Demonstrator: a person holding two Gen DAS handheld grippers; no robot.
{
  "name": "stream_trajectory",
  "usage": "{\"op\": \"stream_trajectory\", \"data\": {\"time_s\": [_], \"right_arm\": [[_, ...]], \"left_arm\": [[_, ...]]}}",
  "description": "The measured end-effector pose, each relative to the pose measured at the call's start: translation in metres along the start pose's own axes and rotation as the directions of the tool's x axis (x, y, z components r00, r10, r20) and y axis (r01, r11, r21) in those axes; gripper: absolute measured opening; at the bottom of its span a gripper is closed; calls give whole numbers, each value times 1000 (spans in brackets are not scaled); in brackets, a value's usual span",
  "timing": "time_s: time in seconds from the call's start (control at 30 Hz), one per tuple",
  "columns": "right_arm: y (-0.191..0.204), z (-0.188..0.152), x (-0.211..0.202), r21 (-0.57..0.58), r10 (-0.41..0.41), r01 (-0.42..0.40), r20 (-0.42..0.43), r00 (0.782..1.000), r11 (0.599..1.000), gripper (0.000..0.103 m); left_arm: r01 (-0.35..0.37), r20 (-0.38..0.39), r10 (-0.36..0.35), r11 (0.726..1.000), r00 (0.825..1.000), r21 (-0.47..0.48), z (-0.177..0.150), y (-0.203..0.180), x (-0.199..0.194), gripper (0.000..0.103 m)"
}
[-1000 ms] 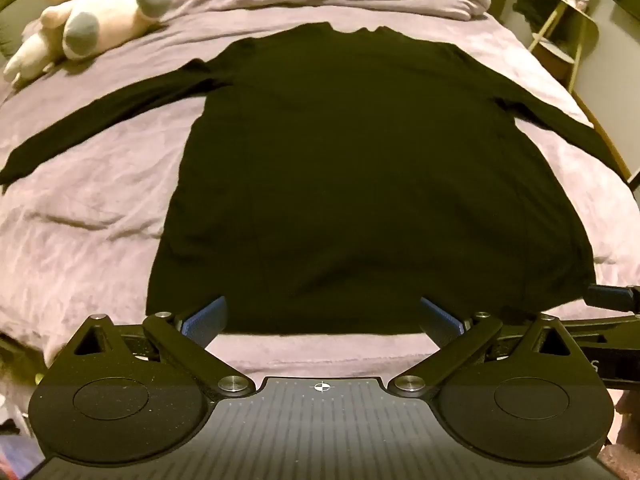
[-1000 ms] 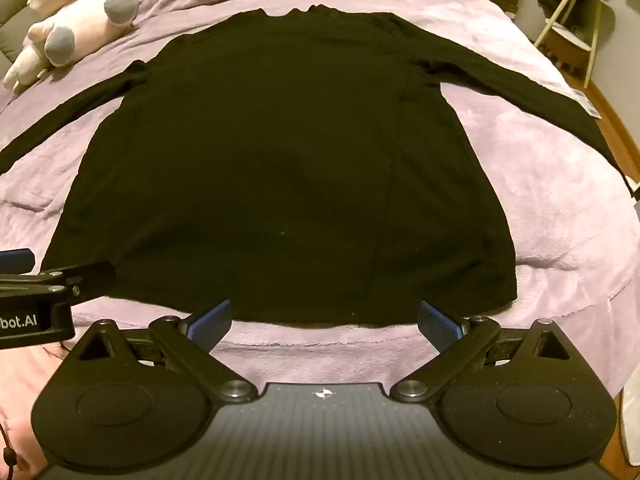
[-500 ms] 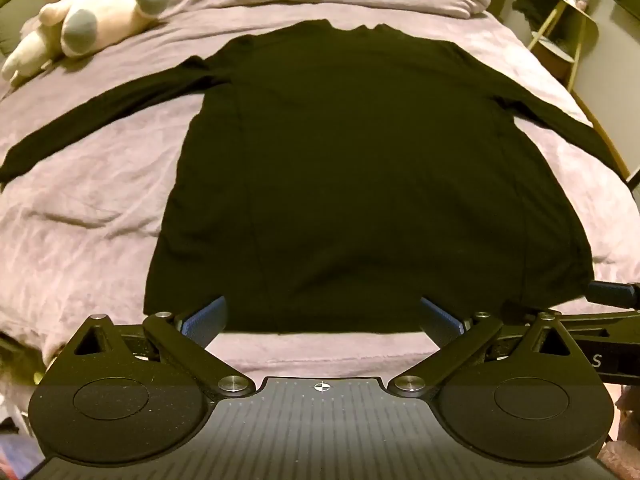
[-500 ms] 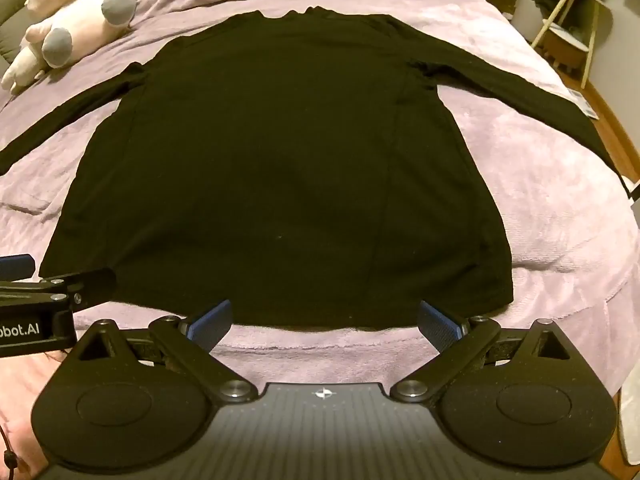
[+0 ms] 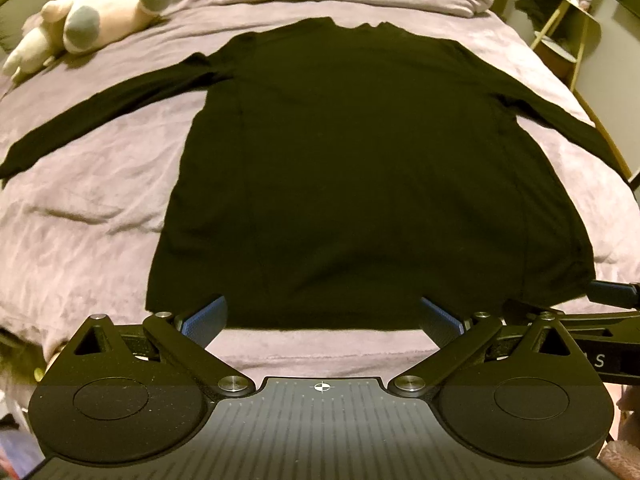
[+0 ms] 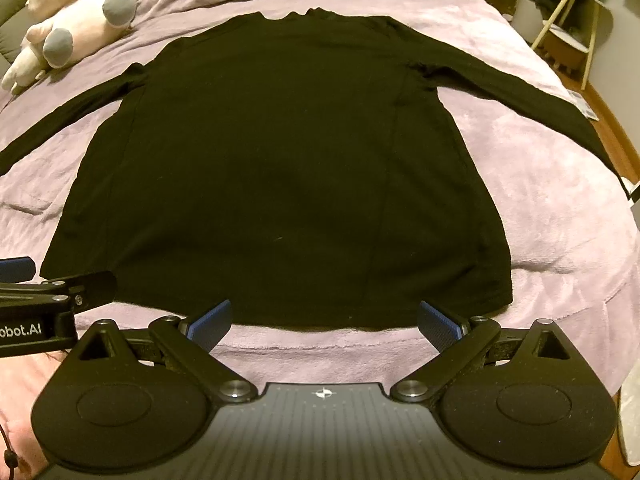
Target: Fold small clothes
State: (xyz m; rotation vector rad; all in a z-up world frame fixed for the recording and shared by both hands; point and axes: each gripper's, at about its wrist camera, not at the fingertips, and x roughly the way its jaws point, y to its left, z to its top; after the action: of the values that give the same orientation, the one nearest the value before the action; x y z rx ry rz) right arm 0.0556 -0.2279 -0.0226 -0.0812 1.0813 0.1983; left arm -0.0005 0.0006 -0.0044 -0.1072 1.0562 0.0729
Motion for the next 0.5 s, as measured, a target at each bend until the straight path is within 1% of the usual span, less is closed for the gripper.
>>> {"op": "stream_trajectory", "data": {"time_s": [0.5], "right_arm": [[0, -2, 0, 6, -2, 2, 4, 1000, 1000, 99]], "left_arm": [[-2, -4, 2, 1000, 1000, -2, 1, 1, -1, 103]]}}
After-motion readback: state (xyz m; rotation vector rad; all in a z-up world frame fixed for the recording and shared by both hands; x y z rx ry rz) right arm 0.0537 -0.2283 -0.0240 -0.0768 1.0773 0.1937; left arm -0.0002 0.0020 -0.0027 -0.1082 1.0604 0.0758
